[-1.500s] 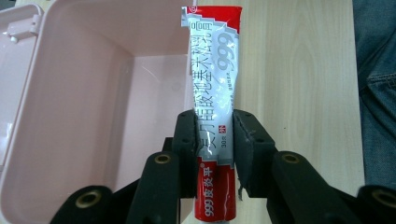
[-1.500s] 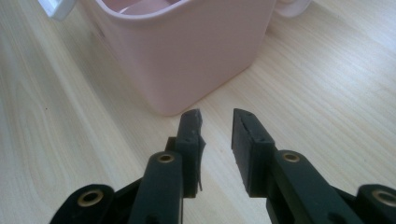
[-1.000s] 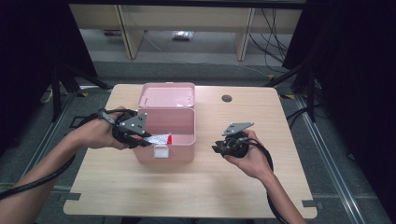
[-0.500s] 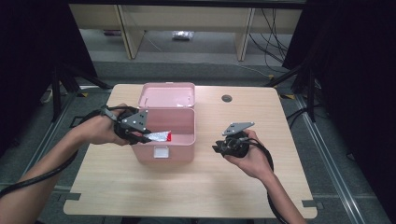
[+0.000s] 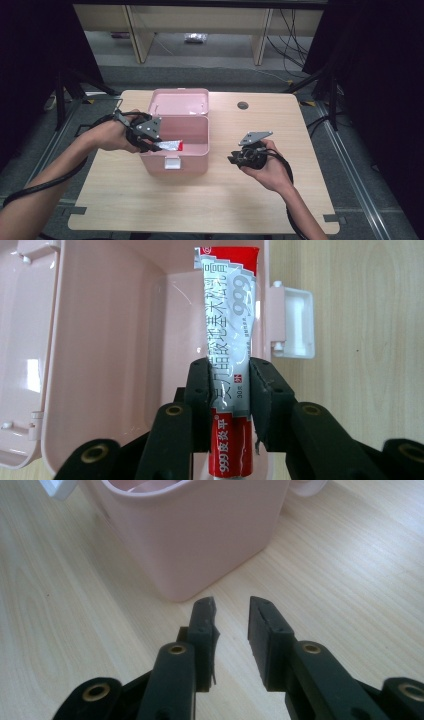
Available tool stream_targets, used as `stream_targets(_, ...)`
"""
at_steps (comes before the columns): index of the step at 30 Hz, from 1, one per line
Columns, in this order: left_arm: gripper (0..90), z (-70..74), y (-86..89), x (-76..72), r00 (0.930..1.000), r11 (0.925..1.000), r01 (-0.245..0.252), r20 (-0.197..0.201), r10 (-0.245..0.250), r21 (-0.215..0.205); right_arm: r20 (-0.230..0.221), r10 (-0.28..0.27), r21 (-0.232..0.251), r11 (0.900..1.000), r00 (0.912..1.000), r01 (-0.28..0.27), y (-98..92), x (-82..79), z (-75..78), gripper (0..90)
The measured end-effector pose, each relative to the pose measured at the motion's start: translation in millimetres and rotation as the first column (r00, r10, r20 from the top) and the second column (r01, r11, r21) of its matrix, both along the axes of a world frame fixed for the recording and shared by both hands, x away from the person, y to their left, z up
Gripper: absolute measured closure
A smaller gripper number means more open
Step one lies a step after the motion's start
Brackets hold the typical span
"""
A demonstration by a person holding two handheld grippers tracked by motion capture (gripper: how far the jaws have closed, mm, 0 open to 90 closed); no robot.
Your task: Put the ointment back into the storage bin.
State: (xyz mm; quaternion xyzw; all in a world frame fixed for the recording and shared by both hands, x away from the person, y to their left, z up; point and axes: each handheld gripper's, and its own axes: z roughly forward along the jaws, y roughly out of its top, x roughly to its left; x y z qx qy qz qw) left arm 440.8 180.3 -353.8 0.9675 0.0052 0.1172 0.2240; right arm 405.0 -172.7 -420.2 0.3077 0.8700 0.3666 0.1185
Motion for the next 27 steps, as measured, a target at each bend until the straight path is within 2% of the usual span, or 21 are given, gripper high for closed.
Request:
stream_targets(9, 71.6, -5.2, -3.3, 5.5, 0.9999, 0.9996, -0.002, -0.011, 0.002, 0.027, 0.005, -0.003, -0.003, 1.0, 1.0, 0.003, -2.4, 0.0, 0.1, 73.3)
stream_targets(11, 71.7, -6.8, -3.6, 6.6, 0.9999, 0.9995, -0.005, -0.015, 0.005, 0.031, -0.005, -0.011, 0.0, 1.0, 0.9999, 0.011, -2.6, -0.5, 0.3, 73.3)
stream_targets(18, 71.6, -11.4, -4.1, 11.5, 0.9996, 0.9993, -0.018, -0.022, 0.019, 0.034, 0.006, -0.003, -0.002, 1.0, 1.0, 0.003, -2.5, 0.0, -0.5, 73.1)
stream_targets(23, 71.6, -16.4, -4.7, 13.9, 0.9989, 0.9993, -0.029, -0.037, 0.029, 0.023, -0.009, -0.012, 0.001, 1.0, 0.9999, 0.012, -2.5, -1.0, -0.3, 73.0)
stream_targets(25, 71.6, -17.0, -4.4, 15.3, 0.9991, 0.9992, -0.024, -0.034, 0.025, 0.032, 0.01, -0.017, 0.011, 1.0, 0.9998, 0.017, -2.5, -0.7, -1.9, 73.0)
stream_targets(27, 71.6, -18.6, -4.6, 16.2, 0.9986, 0.9991, -0.032, -0.042, 0.033, 0.026, -0.002, -0.004, -0.004, 1.0, 1.0, 0.004, -3.6, -0.9, -0.4, 73.0)
